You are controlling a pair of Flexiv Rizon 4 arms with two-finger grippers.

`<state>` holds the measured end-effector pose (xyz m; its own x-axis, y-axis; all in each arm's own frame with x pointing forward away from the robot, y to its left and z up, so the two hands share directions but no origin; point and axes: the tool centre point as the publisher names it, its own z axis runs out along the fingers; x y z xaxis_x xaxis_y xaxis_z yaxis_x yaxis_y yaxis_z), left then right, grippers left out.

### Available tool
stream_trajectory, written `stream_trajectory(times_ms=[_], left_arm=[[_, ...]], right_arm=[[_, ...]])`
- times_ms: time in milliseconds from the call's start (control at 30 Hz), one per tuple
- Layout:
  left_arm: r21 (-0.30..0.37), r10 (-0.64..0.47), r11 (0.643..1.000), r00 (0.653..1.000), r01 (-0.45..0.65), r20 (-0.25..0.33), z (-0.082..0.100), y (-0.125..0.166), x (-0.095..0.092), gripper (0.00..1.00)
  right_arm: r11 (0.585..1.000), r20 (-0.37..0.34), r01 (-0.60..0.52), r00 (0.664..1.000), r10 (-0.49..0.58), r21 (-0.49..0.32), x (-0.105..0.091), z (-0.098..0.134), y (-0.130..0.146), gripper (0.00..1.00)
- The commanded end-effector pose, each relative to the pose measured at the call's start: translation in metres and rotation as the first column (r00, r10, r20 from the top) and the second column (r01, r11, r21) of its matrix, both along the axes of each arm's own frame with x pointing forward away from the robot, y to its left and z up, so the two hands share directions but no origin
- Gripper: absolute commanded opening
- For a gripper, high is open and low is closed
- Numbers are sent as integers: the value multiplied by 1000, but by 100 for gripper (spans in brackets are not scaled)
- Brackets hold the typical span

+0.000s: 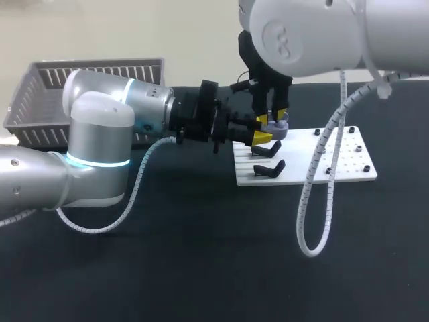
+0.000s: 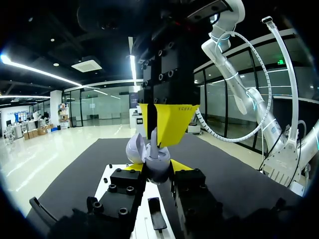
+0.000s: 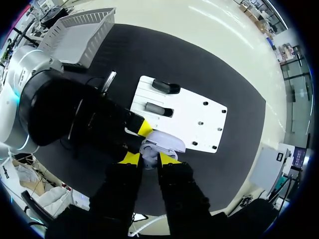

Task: Pick up each earbud case from the left stands, insert the matching earbuds, close the lid, and place the case in the box.

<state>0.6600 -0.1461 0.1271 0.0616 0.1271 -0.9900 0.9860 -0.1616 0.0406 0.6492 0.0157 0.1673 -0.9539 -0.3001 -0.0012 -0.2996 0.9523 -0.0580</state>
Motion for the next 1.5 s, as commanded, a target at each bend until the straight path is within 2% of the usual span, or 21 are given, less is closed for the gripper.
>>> stream_trajectory(times_ms=[33, 267, 300, 367, 567, 700, 767, 800, 833, 933, 1000, 1067, 1200, 1333, 1500], left_arm=[[-2, 4, 1000, 1000, -4, 2, -1, 0, -1, 0], [-2, 4, 1000, 1000, -4, 2, -1, 0, -1, 0], [-2, 4, 1000, 1000, -4, 2, -1, 0, -1, 0], [-2, 4, 1000, 1000, -4, 2, -1, 0, -1, 0], [-2, 4, 1000, 1000, -4, 2, -1, 0, -1, 0], [-2, 4, 1000, 1000, -4, 2, -1, 0, -1, 0], [-2, 4, 1000, 1000, -4, 2, -1, 0, -1, 0], [-2, 4, 1000, 1000, -4, 2, -1, 0, -1, 0], [-2, 4, 1000, 1000, -4, 2, -1, 0, -1, 0], [-2, 4, 1000, 1000, -4, 2, -1, 0, -1, 0], [-2, 4, 1000, 1000, -4, 2, -1, 0, -1, 0], [-2, 4, 1000, 1000, -4, 2, -1, 0, -1, 0], [-2, 4, 1000, 1000, -4, 2, -1, 0, -1, 0], [-2, 4, 1000, 1000, -4, 2, -1, 0, -1, 0], [-2, 4, 1000, 1000, -4, 2, -1, 0, -1, 0]], right_arm=[[1000, 6, 4, 1000, -4, 1, 1, -3, -1, 0], [1000, -1, 2, 1000, -2, -2, 3, -6, 0, 0], [1000, -4, 5, 1000, -5, -4, 4, -5, -1, 36], [1000, 0, 8, 1000, -8, -11, 2, -1, -2, 100], [1000, 49, 28, 998, -29, 14, -7, 28, -9, 100], [995, 109, 94, 989, -97, 30, 1, 40, -20, 100], [981, 167, 186, 967, -194, 63, 13, 42, -30, 100], [968, 205, 238, 946, -251, 85, 19, 42, -35, 100], [947, 258, 312, 911, -322, 78, 25, 41, -41, 100], [912, 326, 393, 852, -410, 120, 37, 34, -50, 100], [898, 348, 421, 828, -439, 130, 43, 28, -55, 100], [882, 355, 450, 809, -468, 138, 49, 21, -60, 100], [868, 347, 477, 797, -495, 142, 58, 10, -66, 100], [866, 317, 483, 807, -498, 130, 62, -2, -69, 100], [870, 280, 478, 825, -491, 118, 58, -15, -70, 100]])
